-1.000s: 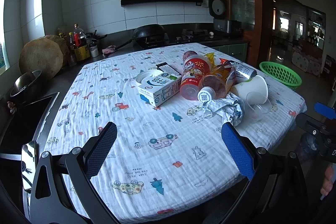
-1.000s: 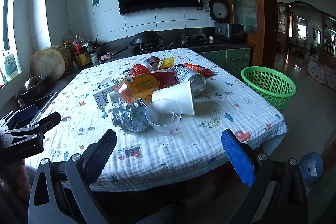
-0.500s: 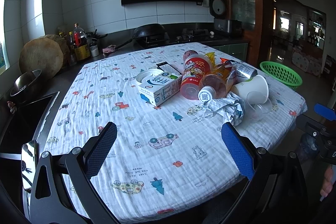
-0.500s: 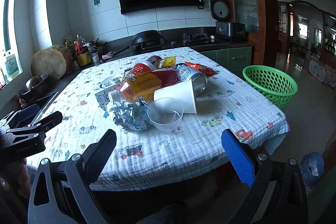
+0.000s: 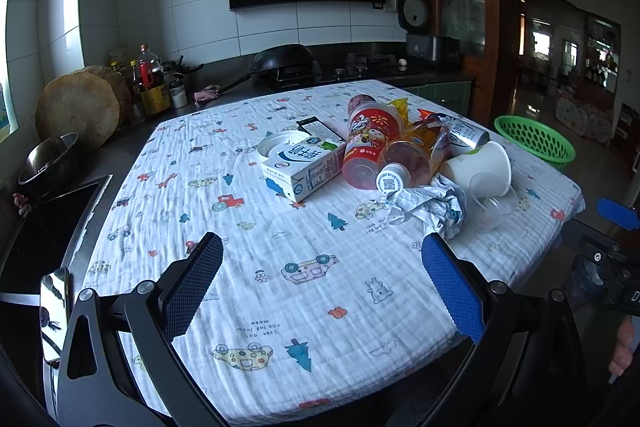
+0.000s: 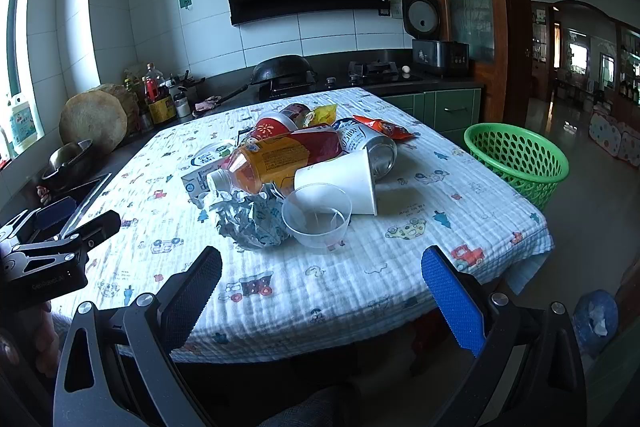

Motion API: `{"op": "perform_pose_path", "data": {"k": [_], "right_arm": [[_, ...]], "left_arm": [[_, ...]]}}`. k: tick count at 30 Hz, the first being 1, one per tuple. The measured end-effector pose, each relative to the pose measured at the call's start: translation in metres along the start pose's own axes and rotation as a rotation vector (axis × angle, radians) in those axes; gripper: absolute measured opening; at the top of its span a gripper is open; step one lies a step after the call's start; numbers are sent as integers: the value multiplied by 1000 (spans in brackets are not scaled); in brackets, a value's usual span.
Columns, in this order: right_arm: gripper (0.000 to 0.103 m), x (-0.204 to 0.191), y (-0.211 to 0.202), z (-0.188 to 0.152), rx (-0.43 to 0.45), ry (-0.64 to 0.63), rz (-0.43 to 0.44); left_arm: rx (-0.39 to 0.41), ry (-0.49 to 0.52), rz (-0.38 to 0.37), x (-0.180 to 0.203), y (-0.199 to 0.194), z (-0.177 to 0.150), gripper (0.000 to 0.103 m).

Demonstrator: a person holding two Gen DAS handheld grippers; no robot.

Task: Collect trash

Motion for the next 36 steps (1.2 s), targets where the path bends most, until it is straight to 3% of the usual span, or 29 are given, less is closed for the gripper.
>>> {"op": "perform_pose_path", "data": {"k": [18,36], "right_arm": [[97,6,9,-5,-21,16,11],[96,-3,54,-15,-72,12,107]], "left_arm": [[-14,7,-5,2,9,1,98],[-43,-20,-7,-7,24,-6,98]]}}
Point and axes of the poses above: each gripper's, at about its wrist camera, not at the fingertips, and y roughly the way its jaws point, x to its right, z to its top, the point moved 9 cm from there along y, roughly the way its jaws point, and after that the axes turned 15 degrees about x, right-handed, at the moved point
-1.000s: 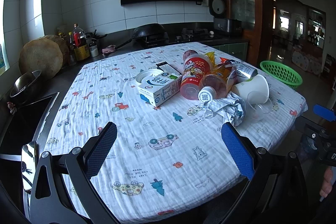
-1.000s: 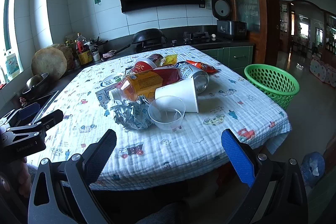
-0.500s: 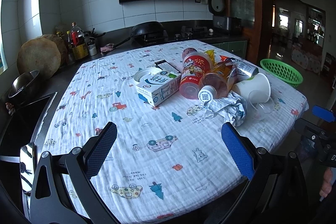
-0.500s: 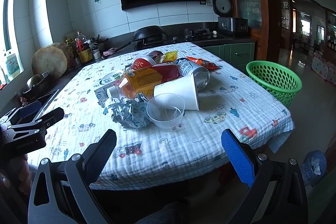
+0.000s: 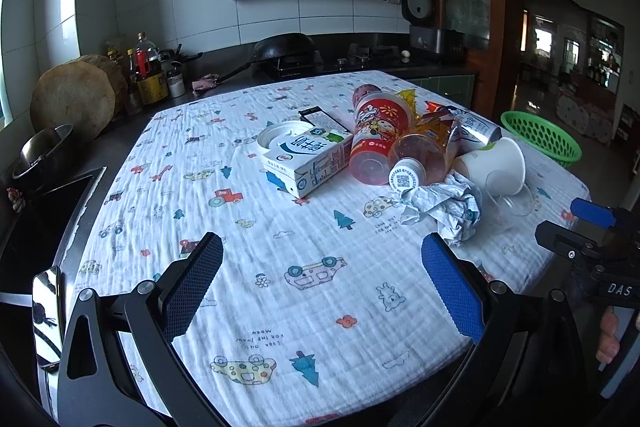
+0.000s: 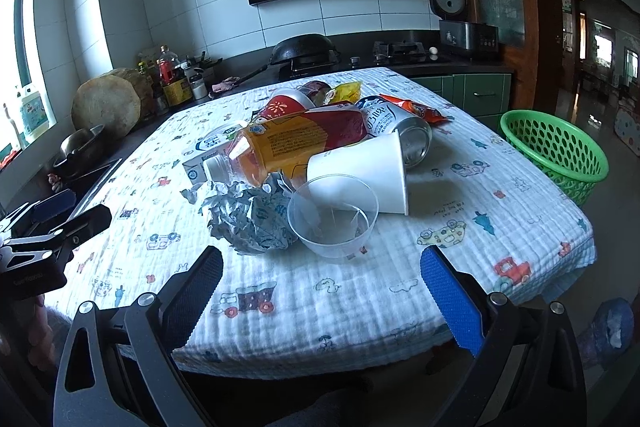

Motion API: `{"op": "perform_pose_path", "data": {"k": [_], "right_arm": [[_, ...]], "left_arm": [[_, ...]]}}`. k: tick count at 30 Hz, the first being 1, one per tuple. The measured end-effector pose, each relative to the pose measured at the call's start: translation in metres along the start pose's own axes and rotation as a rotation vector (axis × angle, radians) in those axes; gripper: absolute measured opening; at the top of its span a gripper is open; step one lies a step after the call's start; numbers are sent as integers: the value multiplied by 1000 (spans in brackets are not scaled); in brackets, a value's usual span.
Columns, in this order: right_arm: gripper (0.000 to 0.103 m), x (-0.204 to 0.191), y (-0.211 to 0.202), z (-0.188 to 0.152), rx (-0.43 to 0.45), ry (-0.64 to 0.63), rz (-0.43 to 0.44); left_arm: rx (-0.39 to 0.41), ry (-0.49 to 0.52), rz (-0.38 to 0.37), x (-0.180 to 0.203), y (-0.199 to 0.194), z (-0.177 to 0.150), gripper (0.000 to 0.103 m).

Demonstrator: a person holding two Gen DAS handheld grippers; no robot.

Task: Collect trash
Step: 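Grasp the crumpled foil with the left tool while the right tool grasps the clear plastic cup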

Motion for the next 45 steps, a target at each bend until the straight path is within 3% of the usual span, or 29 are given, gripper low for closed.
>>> {"op": "perform_pose_path", "data": {"k": [5,8,16,23,36,40,45], "right_arm": [[94,4,21,-1,-18,-5,3],[85,5,34,-2,-40,4,13],[79,14,61,-7,-71,23,4],[62,14,68,-9,-80,42,22],[61,20,30,0,-26,52,18],[61,27,11,1,-5,57,-3],[61,35,-4,2,15,71,-24]], "left_arm": [[-5,-8,-12,1,4,0,98],[-10,-6,-22,4,7,-1,98],[-34,-29,-51,10,18,-2,98],[-37,-26,-88,25,23,1,98],[-102,-123,-188,61,54,-7,98],[-149,-200,-223,75,72,-15,97],[-162,-244,-222,88,90,-17,97]]}}
Point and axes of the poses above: each gripper's, at about its wrist camera, not at the fingertips, and y roughly the way its jaws point, x to its right, z to its top, the point moved 9 cm from there along y, roughly the way its jaws point, and after that the axes turned 15 degrees about x, right-handed, at the moved point
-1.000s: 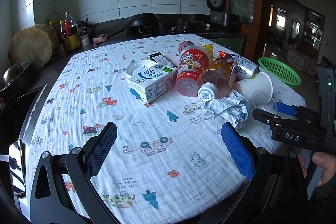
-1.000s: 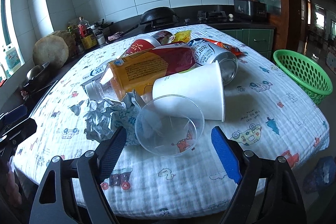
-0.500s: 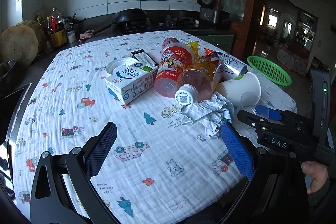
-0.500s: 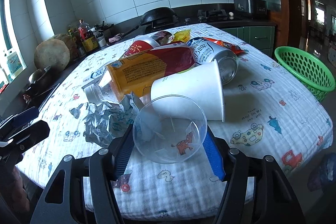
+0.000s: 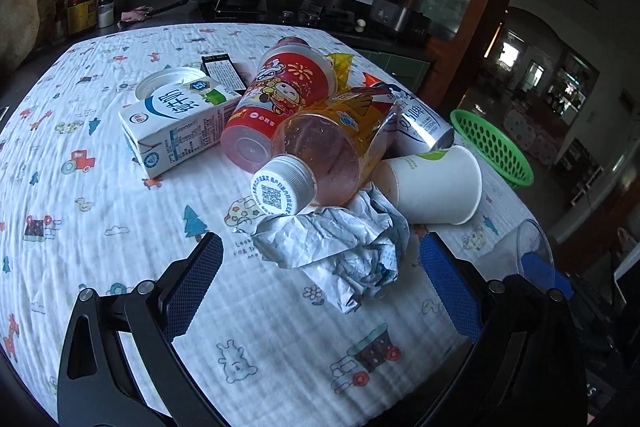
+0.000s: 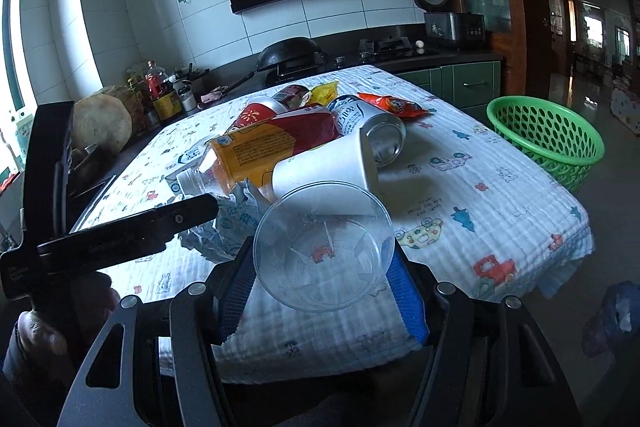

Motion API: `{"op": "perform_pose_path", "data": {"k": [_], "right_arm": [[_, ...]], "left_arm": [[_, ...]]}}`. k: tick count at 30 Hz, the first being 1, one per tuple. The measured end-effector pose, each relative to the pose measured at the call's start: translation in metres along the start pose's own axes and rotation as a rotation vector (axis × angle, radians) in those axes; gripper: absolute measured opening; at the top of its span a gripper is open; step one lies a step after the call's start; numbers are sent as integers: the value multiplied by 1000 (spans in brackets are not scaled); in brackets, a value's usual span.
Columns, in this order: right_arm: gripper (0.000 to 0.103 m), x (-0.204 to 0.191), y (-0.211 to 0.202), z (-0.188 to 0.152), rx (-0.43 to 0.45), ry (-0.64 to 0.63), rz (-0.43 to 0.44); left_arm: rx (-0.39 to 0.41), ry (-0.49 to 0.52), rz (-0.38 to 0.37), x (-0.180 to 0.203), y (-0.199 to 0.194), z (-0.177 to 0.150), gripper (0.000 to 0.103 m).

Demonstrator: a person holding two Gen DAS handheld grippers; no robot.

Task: Collect trash
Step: 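Grasp the crumpled foil with the left tool while the right tool grasps the clear plastic cup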

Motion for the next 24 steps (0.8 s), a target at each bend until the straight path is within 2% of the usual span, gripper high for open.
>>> {"op": "perform_pose_path", "data": {"k": [4,6,8,14,16,18,24], "right_arm": [[61,3,-6,-1,3,7,-7],[61,4,-6,-2,0,8,-9],[61,5,-7,-3,-2,10,-11],[61,4,-9,-5,-6,8,-12],[61,2,-9,-6,-8,4,-9],[61,1,-9,-7,-10,5,-8],[61,0,-9,-7,-16,12,7]], "left_arm": [[-16,-22,6,2,14,-4,95],[-27,-30,12,1,19,-6,88],[-41,-54,1,-2,23,-9,85],[-64,-65,-79,4,18,-15,56],[-66,-60,-105,5,14,-17,43],[-66,-46,-119,6,9,-19,36],[-60,-30,-159,7,-12,-22,30]]}}
Point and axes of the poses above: each gripper's, at about its wrist camera, not at the fingertips, and y roughly the way its jaws point, x to its right, z to its top, the point moved 9 cm from there along y, roughly the way its jaws point, and after that the axes turned 15 degrees about x, right-handed, at the moved point
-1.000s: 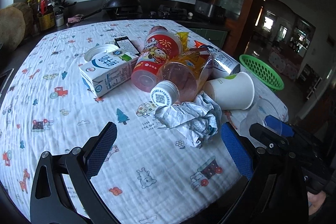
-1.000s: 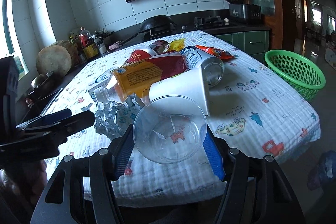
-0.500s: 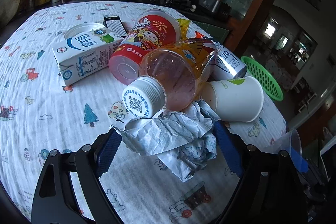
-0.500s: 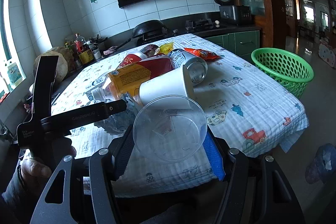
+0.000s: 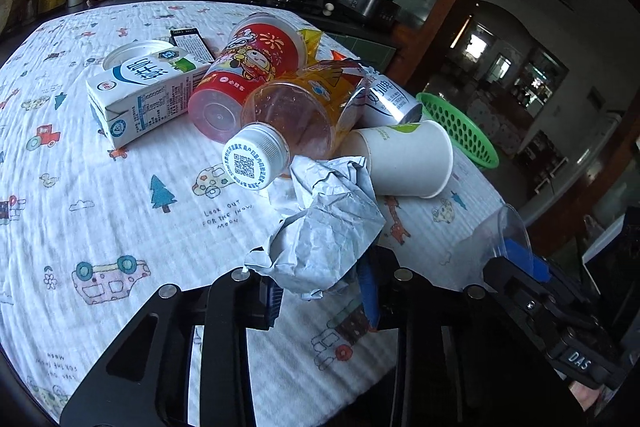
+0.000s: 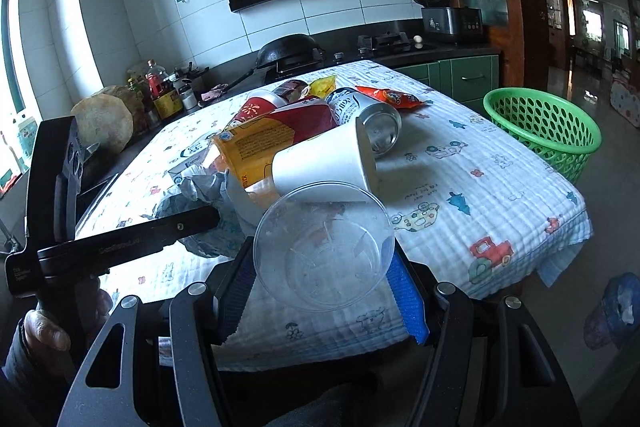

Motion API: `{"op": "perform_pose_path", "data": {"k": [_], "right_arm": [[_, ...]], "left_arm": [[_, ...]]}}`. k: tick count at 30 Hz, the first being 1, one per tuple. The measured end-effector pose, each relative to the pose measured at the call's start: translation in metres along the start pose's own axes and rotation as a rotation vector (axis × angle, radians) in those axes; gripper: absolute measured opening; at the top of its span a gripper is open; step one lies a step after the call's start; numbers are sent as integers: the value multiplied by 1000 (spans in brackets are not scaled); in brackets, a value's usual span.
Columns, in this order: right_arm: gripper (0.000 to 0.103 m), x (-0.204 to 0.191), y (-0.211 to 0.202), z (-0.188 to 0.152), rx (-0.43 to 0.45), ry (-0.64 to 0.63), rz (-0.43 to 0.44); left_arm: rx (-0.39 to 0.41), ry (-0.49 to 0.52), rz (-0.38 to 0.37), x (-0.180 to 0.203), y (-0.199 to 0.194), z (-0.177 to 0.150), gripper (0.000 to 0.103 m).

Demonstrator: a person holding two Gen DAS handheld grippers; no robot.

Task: Collect trash
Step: 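Grasp the crumpled foil with the left tool while the right tool grasps the clear plastic cup, then carry foil and clear cup to the green wastebasket and open both tools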

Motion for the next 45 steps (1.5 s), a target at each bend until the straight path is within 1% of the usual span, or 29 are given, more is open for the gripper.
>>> {"op": "perform_pose_path", "data": {"k": [5,12,17,21,24,27,30,32,35,37,40,41,43,45], "right_arm": [[61,1,-2,4,-1,-7,9],[61,5,-1,8,-12,-7,25],[61,17,1,19,-12,10,26],[61,42,6,39,-4,23,-8],[61,70,11,58,6,27,-49],[61,109,19,82,12,31,-112],[61,155,31,104,16,49,-185],[61,188,41,116,8,69,-228],[61,237,58,130,-13,82,-298],[61,267,72,136,-28,72,-350],[61,305,92,136,-60,64,-390],[61,317,98,134,-75,62,-404],[61,338,109,129,-92,82,-419],[61,357,119,124,-101,103,-429]], "left_arm": [[-9,3,-38,1,-24,0,29],[16,35,-86,10,-48,14,26],[53,72,-144,31,-52,35,25],[64,81,-199,51,-38,54,24],[53,90,-241,69,-24,67,24],[48,108,-292,92,-9,82,24],[48,142,-336,117,8,101,24],[40,165,-353,133,25,116,24],[18,186,-403,163,54,139,24],[9,201,-417,181,76,154,24],[-14,219,-444,211,112,171,24],[-19,231,-438,218,126,175,24],[-47,244,-458,236,153,178,24],[-71,257,-449,250,181,178,24]]}}
Point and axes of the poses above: each gripper's, at about its wrist camera, not at the fingertips, and y roughly the way its jaws point, x to its right, z to its top, the point moved 9 cm from there along y, roughly the way its jaws point, and after that the axes turned 15 degrees about x, right-handed, at the moved point
